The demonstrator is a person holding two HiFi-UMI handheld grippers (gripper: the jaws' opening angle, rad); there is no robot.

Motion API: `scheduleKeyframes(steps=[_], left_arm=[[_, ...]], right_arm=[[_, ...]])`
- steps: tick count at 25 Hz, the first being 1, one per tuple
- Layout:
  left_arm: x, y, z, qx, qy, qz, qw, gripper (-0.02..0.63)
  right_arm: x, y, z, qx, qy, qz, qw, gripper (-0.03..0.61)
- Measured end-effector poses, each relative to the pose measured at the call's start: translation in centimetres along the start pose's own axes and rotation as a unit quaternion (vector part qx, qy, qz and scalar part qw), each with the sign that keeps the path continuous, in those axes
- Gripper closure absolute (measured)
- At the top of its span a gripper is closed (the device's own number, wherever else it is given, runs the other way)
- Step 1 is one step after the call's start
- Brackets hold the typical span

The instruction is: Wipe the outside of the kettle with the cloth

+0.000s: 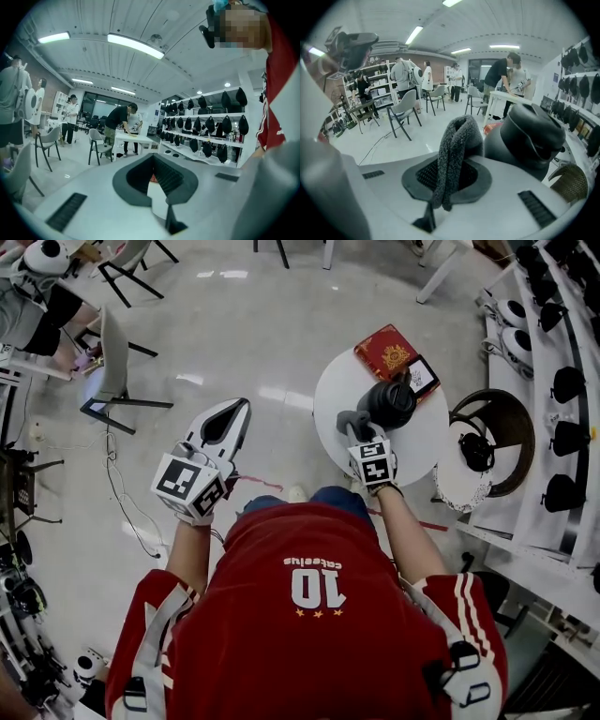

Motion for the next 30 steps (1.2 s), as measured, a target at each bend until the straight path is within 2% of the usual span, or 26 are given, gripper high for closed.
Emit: scheduleKeyframes(steps=[7,16,22,30], left_arm=[[-0.3,-1.1,0.6,0.015,-0.014,-0.013,0.9997,0.609],[-1.0,-5.6,5.3,0.06,-0.024,-0.009,0.9979,0.607],[-2.2,-10.9,10.1,0.099,-0.029,0.0,0.9947,0.609],[-3.9,-18.9,15.5,0.143,-0.025,0.028,0.989,0.607]], right_arm=[[-4.9,2.2,-4.8,-0.018,-0.075,-0.072,0.994,0.534],[-8.8,0.8,-12.8,-0.013,-0.151,-0.089,0.984,0.532],[-9.2,-3.4,-19.1,0.007,-0.19,-0.085,0.978,0.534],[-6.6,-11.6,-28.6,0.072,-0.221,-0.055,0.971,0.532]])
Point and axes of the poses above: the fingertips, and each gripper's own axes: z forward along the fingers, y to its left, x out of its underside, the point moved 5 cm from there along -z, backward along the fingers, and after that the axes turned 3 degrees about z, right-handed, at the moved point
